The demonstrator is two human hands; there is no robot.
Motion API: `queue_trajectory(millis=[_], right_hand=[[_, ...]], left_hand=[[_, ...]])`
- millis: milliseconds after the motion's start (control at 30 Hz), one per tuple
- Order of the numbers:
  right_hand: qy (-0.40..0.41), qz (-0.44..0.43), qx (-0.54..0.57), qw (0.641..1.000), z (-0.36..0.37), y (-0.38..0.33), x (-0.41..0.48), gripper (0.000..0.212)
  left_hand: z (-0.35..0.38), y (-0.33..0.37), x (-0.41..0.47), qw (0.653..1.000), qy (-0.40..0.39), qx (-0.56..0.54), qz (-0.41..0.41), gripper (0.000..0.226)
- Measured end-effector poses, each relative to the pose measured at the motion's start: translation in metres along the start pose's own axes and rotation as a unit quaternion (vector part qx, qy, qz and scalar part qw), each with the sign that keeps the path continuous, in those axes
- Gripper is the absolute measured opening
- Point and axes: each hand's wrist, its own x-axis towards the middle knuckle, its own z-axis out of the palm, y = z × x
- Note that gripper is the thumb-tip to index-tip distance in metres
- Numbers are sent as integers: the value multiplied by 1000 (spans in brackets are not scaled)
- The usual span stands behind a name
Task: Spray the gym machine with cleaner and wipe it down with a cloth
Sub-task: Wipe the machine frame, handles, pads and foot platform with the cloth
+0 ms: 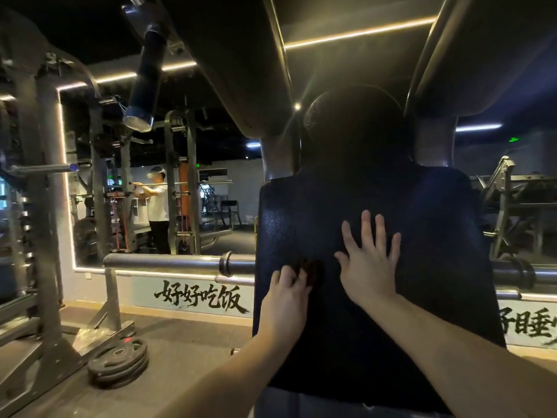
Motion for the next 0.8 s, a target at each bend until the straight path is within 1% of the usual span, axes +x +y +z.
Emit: queue_trajectory(millis=[100,200,300,367,433,500,567,633,667,767,800], right_hand=[[6,3,5,1000,10,-1,-4,70],[24,5,4,1000,16,2,-3,70],[35,3,-2,999,20,2,-2,69],[47,6,-2,999,23,3,-2,69],[55,3,0,998,25,4,-3,69],[52,-3,8,999,24,5,-3,68],[41,-1,12,999,20,6,-4,68],[32,0,13,999,19,5,-3,68],[35,1,12,999,19,5,-3,68],[51,3,9,999,22,4,-4,68],[53,3,7,999,24,4,-4,68]], left_hand=[[-12,-8,33,999,32,-11,11,37],[-31,-19,89,995,91,-36,-34,33],[-31,-28,113,990,121,-57,-34,34],[-19,-22,95,990,122,-74,-19,32],[-2,-10,55,991,103,-80,36,31],[11,-3,9,990,80,-89,68,35],[14,-1,-27,991,54,-92,80,39],[6,-11,-33,993,35,-83,79,38],[0,-18,-18,994,46,-82,62,35],[-23,-42,49,987,108,-97,-63,32],[-28,-47,64,985,115,-97,-83,32]])
